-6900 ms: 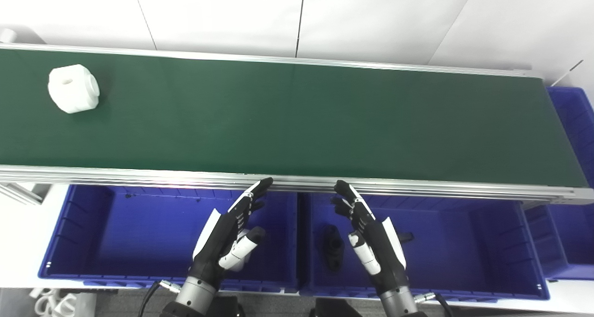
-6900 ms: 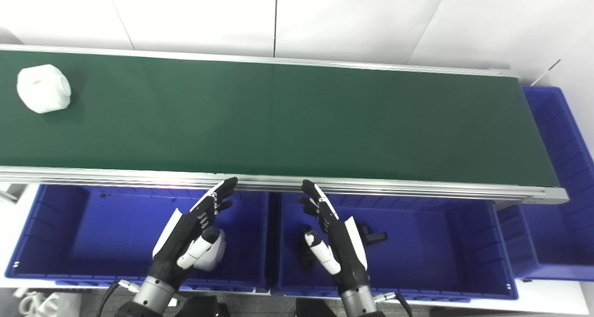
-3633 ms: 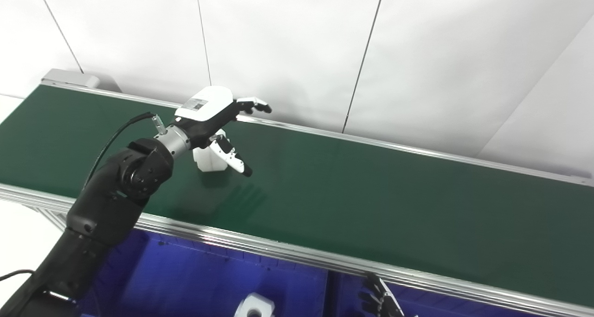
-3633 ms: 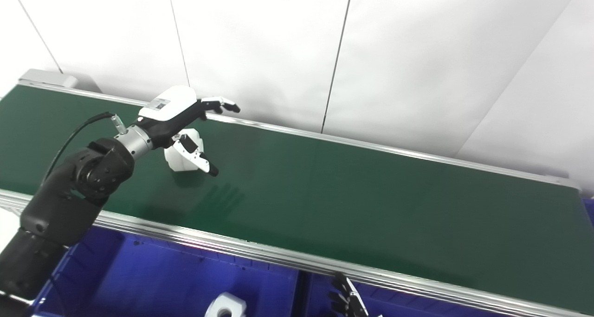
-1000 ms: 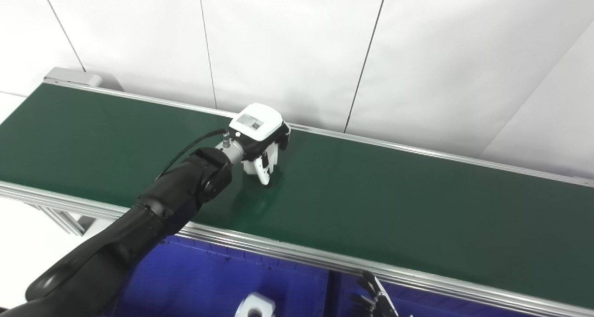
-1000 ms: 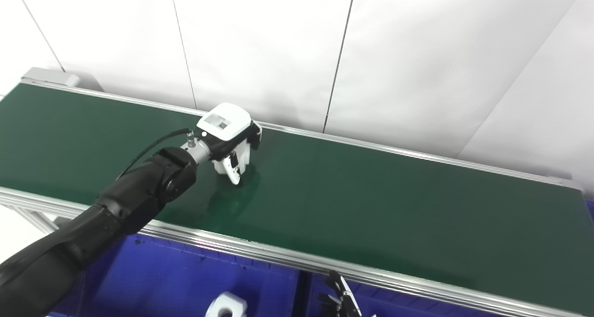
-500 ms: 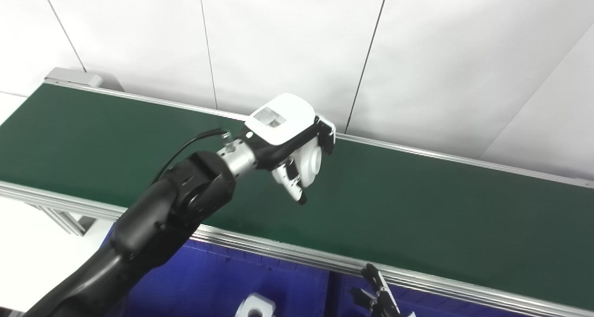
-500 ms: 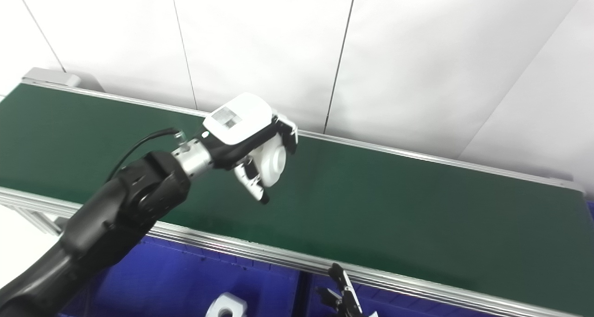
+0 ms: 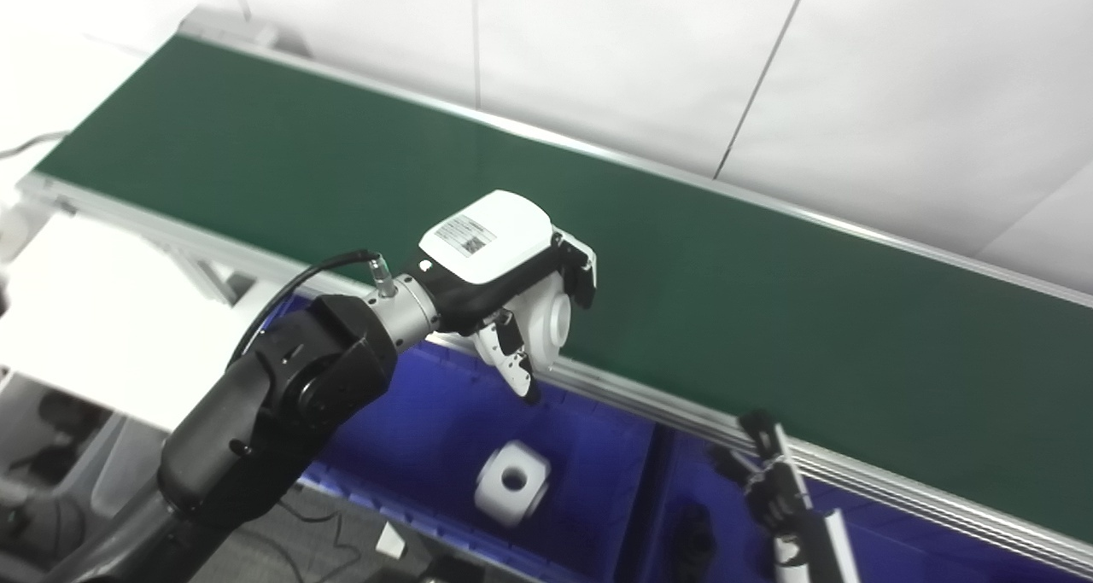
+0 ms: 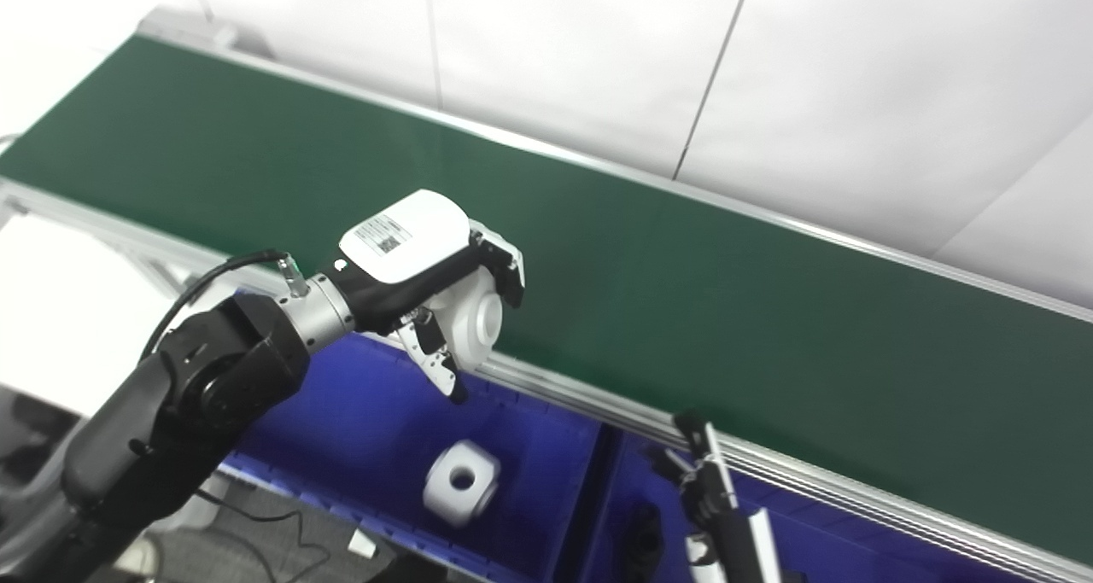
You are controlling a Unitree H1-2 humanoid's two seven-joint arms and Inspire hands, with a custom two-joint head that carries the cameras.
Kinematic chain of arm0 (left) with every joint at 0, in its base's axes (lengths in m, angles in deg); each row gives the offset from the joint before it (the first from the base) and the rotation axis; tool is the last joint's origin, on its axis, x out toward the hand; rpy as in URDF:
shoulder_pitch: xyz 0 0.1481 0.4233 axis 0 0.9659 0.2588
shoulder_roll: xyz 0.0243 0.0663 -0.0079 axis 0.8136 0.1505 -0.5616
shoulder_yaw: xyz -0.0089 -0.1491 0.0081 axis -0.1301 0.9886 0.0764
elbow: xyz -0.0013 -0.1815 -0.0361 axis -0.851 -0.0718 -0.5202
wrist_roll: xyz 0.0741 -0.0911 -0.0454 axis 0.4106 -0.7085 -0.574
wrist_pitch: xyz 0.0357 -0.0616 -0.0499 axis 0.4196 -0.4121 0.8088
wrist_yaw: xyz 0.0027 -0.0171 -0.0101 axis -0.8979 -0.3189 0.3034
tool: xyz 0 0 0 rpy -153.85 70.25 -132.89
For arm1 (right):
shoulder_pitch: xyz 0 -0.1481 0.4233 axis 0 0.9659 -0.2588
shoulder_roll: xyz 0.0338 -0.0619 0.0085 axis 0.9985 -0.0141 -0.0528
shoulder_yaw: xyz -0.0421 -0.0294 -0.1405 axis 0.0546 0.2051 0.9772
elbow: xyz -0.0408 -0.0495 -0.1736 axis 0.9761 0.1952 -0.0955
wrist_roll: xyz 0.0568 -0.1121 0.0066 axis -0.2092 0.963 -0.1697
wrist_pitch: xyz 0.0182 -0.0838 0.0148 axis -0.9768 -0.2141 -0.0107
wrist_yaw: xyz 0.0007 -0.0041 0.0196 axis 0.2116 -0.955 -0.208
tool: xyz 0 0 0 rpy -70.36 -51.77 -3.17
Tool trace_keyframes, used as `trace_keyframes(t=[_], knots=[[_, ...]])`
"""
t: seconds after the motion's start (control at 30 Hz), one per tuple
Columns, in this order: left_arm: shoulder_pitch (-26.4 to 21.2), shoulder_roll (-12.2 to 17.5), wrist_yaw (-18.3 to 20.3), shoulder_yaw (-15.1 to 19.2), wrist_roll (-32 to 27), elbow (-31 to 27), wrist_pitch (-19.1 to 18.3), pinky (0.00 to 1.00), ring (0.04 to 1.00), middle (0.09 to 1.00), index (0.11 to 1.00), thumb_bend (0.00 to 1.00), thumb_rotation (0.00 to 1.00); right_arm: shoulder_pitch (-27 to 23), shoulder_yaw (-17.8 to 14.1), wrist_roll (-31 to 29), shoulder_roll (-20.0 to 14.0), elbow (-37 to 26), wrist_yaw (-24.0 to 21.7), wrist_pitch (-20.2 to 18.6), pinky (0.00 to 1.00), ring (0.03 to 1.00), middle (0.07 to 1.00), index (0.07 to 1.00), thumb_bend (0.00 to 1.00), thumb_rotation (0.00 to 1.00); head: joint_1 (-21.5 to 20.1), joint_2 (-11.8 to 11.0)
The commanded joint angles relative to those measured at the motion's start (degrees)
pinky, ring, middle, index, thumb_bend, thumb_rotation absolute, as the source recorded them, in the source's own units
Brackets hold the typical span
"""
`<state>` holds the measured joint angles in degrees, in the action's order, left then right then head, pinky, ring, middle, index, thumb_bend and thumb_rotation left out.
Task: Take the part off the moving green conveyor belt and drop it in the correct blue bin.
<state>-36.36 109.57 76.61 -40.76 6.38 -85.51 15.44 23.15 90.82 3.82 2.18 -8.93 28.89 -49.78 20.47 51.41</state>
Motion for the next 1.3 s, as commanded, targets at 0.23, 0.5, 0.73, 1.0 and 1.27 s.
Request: trace_keyframes(t=[0.23, 0.5, 0.73, 1.0, 1.27], knots=[[11.4, -2.8, -8.0, 0.6, 3.5, 2.8, 3.4, 0.37, 0.409, 0.504, 0.518, 0.5, 0.0, -0.5, -1.1, -2.9, -0.7, -3.8, -1.8, -3.1, 0.79, 0.794, 0.933, 0.964, 0.83, 0.91, 1.7, 1.4], [12.8, -2.6, -14.7, -0.3, 5.2, 12.5, 7.2, 0.37, 0.401, 0.51, 0.523, 0.5, 0.0, -0.7, -1.4, -3.1, -0.5, -3.7, -2.3, -3.8, 0.78, 0.794, 0.927, 0.961, 0.83, 0.9, 1.4, 0.9], [10.9, -2.4, -17.2, -0.6, 5.9, 16.9, 7.8, 0.36, 0.39, 0.487, 0.542, 0.5, 0.0, -0.9, -1.6, -3.0, -0.1, -2.9, -2.7, -3.3, 0.79, 0.798, 0.941, 0.958, 0.82, 0.89, 1.4, 0.5], [9.1, -1.9, -24.3, -0.8, 5.8, 25.2, 11.4, 0.4, 0.416, 0.486, 0.529, 0.5, 0.0, -1.3, -1.4, -3.0, 0.6, -2.2, -2.8, -3.2, 0.79, 0.796, 0.933, 0.96, 0.83, 0.89, 0.4, 0.0], [9.0, 1.8, -13.4, -2.4, 2.0, 20.4, 10.1, 0.67, 0.76, 0.8, 0.768, 0.99, 0.46, -1.2, -1.5, -2.8, 0.6, -2.5, -2.9, -3.1, 0.79, 0.794, 0.929, 0.957, 0.83, 0.89, 0.1, 0.1]])
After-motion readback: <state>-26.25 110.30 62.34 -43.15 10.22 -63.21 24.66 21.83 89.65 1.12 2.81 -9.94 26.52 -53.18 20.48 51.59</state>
